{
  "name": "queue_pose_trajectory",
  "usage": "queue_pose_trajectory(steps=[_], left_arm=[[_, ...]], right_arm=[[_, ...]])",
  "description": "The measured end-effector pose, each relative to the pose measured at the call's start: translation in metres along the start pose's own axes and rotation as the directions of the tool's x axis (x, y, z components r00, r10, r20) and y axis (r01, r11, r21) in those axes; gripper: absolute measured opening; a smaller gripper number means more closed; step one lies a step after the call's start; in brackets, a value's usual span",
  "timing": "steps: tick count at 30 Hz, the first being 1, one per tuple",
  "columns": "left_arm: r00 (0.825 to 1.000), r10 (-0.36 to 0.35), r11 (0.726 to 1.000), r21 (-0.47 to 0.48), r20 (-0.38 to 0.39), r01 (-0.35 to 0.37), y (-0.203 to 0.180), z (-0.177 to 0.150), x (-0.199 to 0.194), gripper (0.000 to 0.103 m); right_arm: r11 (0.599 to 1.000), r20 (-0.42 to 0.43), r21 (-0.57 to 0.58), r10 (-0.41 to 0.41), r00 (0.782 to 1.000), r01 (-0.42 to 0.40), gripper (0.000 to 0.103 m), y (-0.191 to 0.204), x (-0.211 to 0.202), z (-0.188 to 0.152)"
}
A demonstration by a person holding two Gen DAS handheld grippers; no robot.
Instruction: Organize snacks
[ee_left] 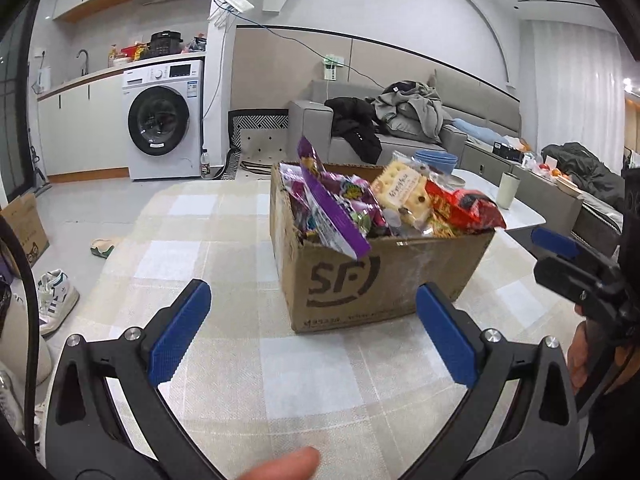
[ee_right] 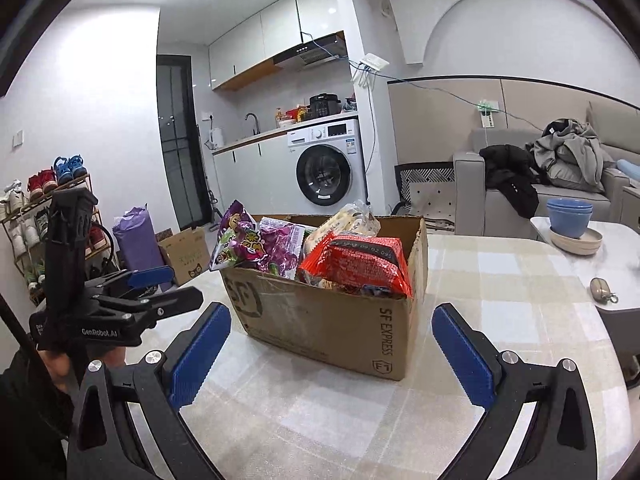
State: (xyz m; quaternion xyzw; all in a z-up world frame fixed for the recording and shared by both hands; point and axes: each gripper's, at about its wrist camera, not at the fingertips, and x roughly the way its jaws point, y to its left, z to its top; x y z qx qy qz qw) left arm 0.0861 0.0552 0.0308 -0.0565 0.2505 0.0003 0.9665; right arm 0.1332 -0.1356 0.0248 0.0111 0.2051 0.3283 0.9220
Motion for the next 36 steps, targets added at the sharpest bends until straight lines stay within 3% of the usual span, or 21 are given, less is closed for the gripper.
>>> queue_pose_trajectory(steps=[20, 36], left_arm=[[0.999, 0.015, 1.0, -0.011, 0.047, -0.014, -0.006, -0.016, 0.004, 0.102], [0.999, 0.016, 1.0, 0.02, 0.048, -0.017, -0.01, -0.017, 0.005, 0.102]], right_arm=[[0.999, 0.082, -0.031, -0.019, 0.996, 0.021, 0.103, 0.008, -0.017, -0.015], [0.999, 0.06, -0.027, -0.024, 0.998, 0.026, 0.103, 0.007, -0.015, -0.013]])
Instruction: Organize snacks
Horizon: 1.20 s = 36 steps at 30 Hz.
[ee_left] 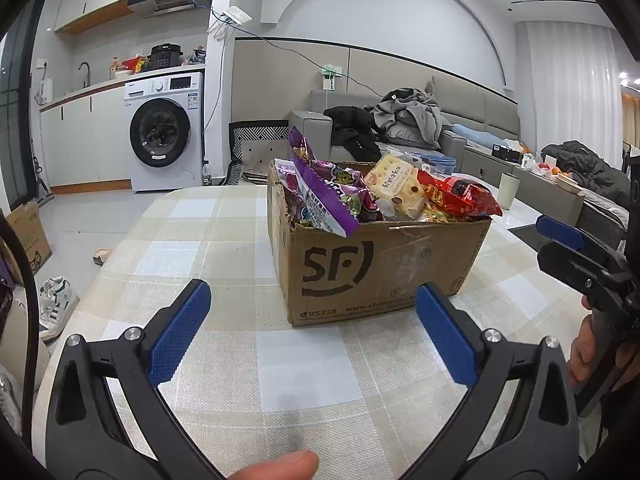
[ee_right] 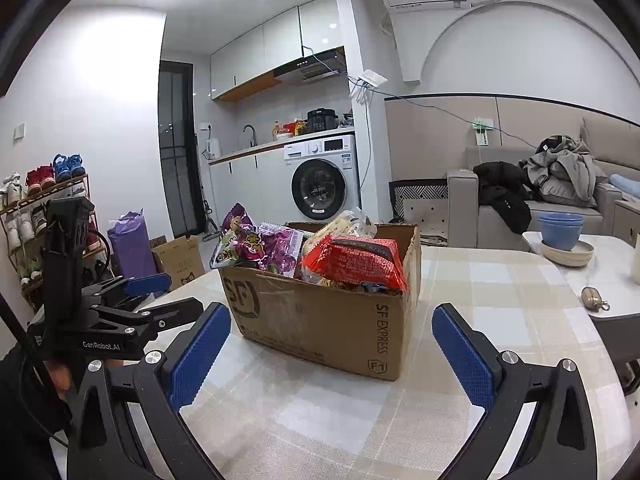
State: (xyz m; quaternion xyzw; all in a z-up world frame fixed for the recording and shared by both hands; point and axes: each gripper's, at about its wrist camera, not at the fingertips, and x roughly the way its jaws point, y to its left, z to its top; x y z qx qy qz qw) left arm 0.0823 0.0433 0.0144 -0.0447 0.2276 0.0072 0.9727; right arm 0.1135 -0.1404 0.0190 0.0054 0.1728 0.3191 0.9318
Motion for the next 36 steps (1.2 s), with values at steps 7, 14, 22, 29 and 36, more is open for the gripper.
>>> queue_pose_trajectory(steps=[7, 14, 22, 29, 36], left_arm=[[1.0, 0.004, 1.0, -0.001, 0.0, -0.004, -0.001, -0.0001, 0.0004, 0.102], [1.0, 0.004, 1.0, -0.009, -0.002, -0.004, -0.0013, -0.0003, 0.0, 0.102], [1.0, 0.006, 1.0, -0.01, -0.005, -0.006, -0.0012, -0.0005, 0.0002, 0.102], [1.0, -0.004, 1.0, -0.01, -0.006, 0.004, -0.0005, -0.0013, 0.0008, 0.102], [1.0, 0.001, 1.0, -0.01, -0.007, -0.001, 0.0004, -0.0023, 0.0003, 0.102]], right_arm=[[1.0, 0.0, 0.001, -0.001, 1.0, 0.001, 0.103, -0.0001, 0.0001, -0.0001], [1.0, -0.001, 0.016, -0.002, 1.0, 0.002, 0.103, -0.0017, 0.0015, -0.0007], [1.0, -0.003, 0.016, -0.007, 1.0, 0.007, 0.103, -0.0034, 0.002, -0.0014], [1.0, -0.003, 0.016, -0.008, 1.0, 0.008, 0.103, -0.0032, 0.0026, -0.0018], [1.0, -0.003, 0.015, -0.007, 1.0, 0.007, 0.103, -0.0032, 0.0023, -0.0017]])
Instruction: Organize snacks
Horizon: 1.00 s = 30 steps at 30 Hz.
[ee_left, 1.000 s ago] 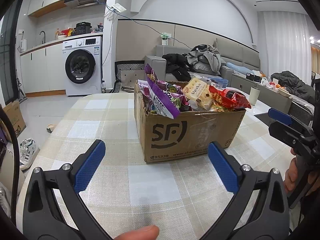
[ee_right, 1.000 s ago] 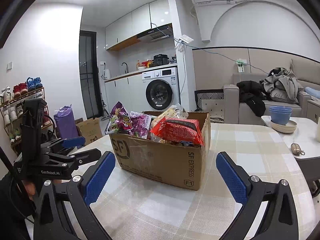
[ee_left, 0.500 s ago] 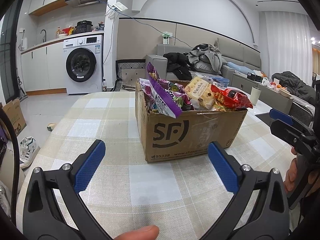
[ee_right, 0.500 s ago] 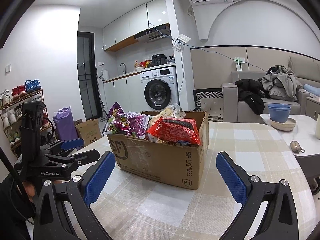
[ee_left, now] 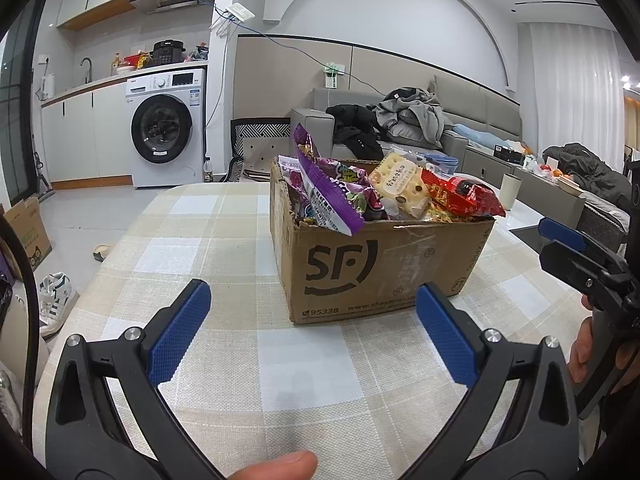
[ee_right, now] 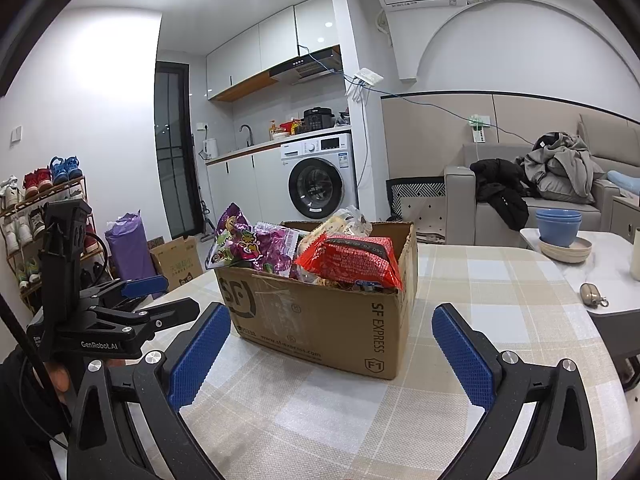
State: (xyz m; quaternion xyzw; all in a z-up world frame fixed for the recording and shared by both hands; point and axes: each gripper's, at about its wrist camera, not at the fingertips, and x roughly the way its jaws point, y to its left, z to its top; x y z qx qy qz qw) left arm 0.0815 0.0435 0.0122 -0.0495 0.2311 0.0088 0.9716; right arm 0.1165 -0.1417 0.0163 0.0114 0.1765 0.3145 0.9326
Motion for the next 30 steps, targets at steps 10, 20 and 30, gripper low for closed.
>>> queue_pose_trajectory(steps=[10, 20, 30], left_arm=[[1.0, 0.0, 1.0, 0.0, 0.0, 0.0, 0.0003, 0.0, 0.0001, 0.102], [1.0, -0.002, 1.0, 0.002, -0.001, 0.002, 0.0002, -0.0001, 0.0001, 0.102], [1.0, -0.002, 1.0, 0.003, -0.001, 0.002, 0.0001, -0.0001, 0.0007, 0.102]], right_arm=[[1.0, 0.0, -0.001, 0.001, 1.0, -0.001, 0.103, -0.0002, -0.0001, 0.0], [1.0, 0.0, -0.002, 0.001, 1.0, -0.001, 0.103, -0.0001, -0.0001, 0.0], [1.0, -0.001, -0.002, 0.001, 1.0, -0.001, 0.103, -0.0005, 0.0007, -0.0003]])
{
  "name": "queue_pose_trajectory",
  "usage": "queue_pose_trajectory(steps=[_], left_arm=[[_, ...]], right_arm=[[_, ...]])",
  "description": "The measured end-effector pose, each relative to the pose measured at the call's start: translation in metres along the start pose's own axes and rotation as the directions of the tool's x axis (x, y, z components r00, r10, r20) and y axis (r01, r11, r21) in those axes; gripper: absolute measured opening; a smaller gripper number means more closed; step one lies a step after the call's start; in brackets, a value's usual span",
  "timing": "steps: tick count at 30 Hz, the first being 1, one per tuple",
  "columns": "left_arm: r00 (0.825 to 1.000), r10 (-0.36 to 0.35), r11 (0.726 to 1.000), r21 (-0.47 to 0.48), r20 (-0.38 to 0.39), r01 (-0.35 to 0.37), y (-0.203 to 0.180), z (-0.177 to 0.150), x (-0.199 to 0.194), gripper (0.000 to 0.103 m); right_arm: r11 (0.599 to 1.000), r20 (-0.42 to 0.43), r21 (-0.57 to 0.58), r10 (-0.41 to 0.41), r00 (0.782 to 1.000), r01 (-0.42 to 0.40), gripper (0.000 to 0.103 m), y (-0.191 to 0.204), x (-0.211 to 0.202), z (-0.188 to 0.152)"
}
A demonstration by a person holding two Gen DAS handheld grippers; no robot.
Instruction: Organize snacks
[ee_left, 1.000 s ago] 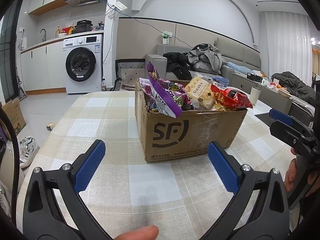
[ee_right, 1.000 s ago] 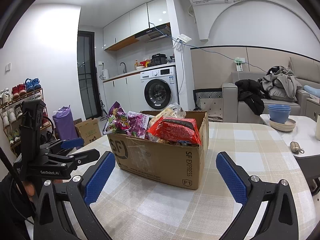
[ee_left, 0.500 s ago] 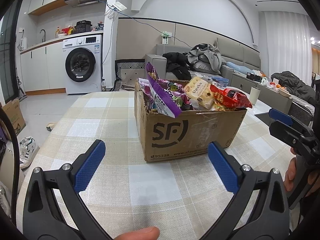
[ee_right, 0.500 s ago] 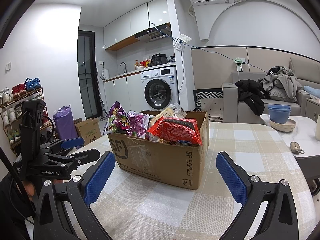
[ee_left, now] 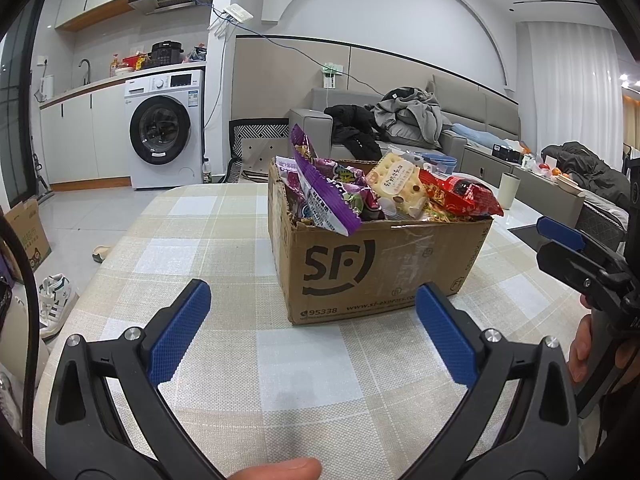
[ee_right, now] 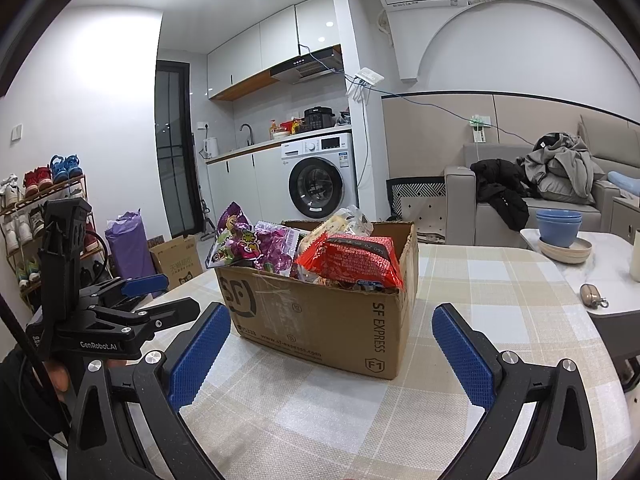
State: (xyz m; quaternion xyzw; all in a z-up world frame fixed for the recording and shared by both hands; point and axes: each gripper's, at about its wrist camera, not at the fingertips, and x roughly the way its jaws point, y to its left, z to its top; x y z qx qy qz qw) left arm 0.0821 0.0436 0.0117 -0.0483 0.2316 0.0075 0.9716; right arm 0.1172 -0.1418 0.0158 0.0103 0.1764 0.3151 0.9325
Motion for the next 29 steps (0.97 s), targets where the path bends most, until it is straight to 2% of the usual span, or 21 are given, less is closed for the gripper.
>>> queue_pose_trajectory(steps=[29], left_arm=[[1.0, -0.003, 1.0, 0.0, 0.005, 0.003, -0.0002, -0.0004, 0.0, 0.102]], right_arm=[[1.0, 0.0, 0.0, 0.0, 1.0, 0.0, 0.103, 0.0003, 0.0003, 0.0001]])
